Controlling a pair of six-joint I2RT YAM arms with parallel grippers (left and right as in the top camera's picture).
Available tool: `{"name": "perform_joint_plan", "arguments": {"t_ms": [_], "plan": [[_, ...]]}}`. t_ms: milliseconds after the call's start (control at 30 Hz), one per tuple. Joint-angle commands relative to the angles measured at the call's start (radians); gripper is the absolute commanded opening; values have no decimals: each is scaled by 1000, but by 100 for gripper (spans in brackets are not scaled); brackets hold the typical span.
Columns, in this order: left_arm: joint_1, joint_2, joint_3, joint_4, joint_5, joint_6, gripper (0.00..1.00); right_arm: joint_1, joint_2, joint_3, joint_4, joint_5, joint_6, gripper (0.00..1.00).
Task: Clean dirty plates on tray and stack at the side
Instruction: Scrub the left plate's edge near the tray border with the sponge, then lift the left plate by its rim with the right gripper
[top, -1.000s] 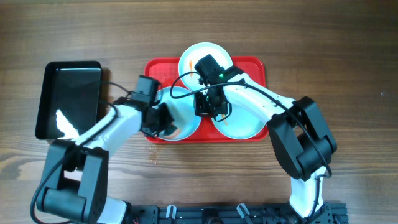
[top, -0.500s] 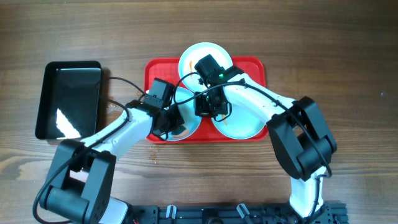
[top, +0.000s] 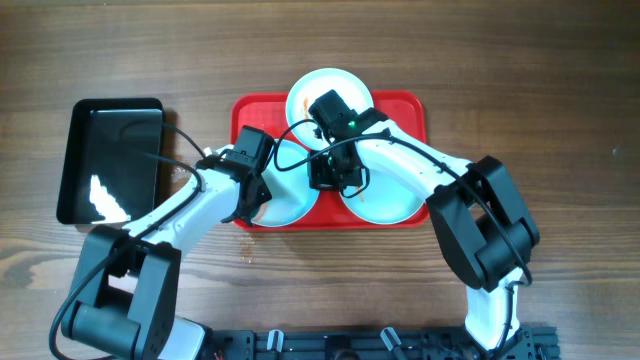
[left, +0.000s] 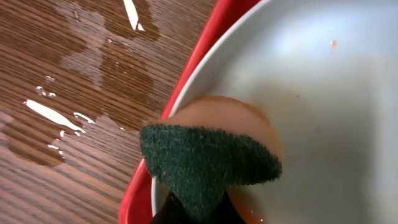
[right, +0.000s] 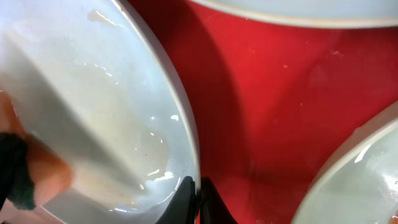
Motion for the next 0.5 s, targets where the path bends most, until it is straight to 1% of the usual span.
{"name": "perform_joint_plan", "arguments": {"t_ms": [0,167,233,300,467], "plan": [[34,-32,-6,-44,-135,-16,4,-9,28,-11,-3,35,-39,4],[34,-126,32,-43,-18,-13,4,-9,28,-11,-2,35,-39,4],[34,-176,35,-18,61,31,4,-9,28,-11,-2,35,-39,4],[34,-219,35,-5,121,44,4,-9,28,-11,4,35,-39,4],[35,-307,35,1,205,45,4,-9,28,6,2,18,-45,4]]}}
